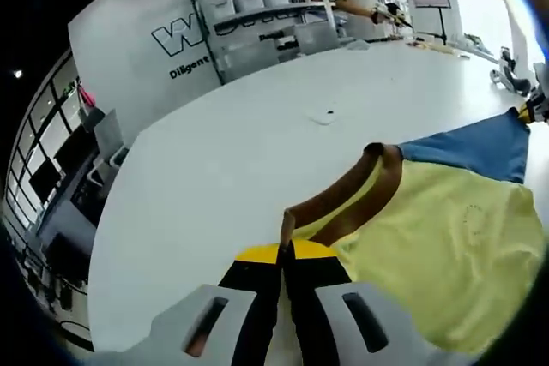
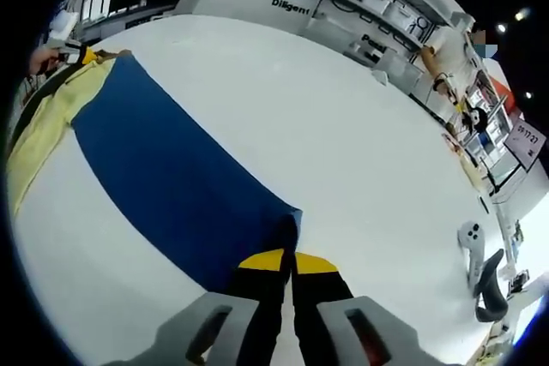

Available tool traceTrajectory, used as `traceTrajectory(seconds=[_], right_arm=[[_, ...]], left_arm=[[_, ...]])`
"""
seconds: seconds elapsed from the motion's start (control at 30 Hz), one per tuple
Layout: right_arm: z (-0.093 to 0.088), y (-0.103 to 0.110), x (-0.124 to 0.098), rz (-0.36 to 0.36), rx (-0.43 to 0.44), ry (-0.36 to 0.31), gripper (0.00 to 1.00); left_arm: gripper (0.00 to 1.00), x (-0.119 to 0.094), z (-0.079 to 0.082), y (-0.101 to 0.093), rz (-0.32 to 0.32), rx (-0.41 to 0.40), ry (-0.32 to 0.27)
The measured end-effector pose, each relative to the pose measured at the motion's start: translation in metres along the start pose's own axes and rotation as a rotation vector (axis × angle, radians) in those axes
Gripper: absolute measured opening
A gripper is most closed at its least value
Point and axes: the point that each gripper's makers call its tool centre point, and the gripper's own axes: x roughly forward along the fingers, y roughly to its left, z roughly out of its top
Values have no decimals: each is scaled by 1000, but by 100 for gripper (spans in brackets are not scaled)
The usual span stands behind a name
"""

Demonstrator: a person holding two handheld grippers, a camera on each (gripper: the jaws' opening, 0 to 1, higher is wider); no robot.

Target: Fold the garment on the visible template until the final outline fits inside the template.

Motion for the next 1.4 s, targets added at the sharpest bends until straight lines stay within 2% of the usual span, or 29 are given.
traceTrajectory(seconds=[0.1,0.17,0.2,0.23,0.33,0.47,0.53,0.7,0.83,0.9,1.03,1.3,1.4], right_arm=[[0,-3,-1,-17,24,2,0],[3,-7,-3,-49,63,-22,10],[6,-8,-5,-51,78,-40,18],[7,-7,-9,-47,82,-38,22],[17,5,-19,-32,81,-71,22],[26,17,-26,-7,112,-101,25],[35,30,-33,9,102,-118,29],[51,52,-45,58,104,-157,29],[58,61,-49,71,104,-182,28],[58,65,-49,81,122,-183,29],[60,72,-52,93,141,-192,29],[64,96,-61,145,125,-217,29],[65,107,-65,179,171,-222,30]], left_arm=[[3,0,-1,0,-1,-4,2],[7,-1,-1,2,7,-16,6],[10,-1,0,6,22,-20,4],[13,-4,2,9,35,-32,1],[14,-12,10,11,29,-51,-29],[16,-21,12,12,28,-52,-35],[16,-30,13,9,19,-48,-37],[18,-46,16,5,3,-36,-43],[19,-57,14,-3,-9,-20,-44],[19,-60,8,-9,-15,-12,-14],[18,-70,6,-17,-19,-46,-27],[17,-93,2,-28,-16,-52,-38],[17,-104,-5,-33,-19,-41,-31]])
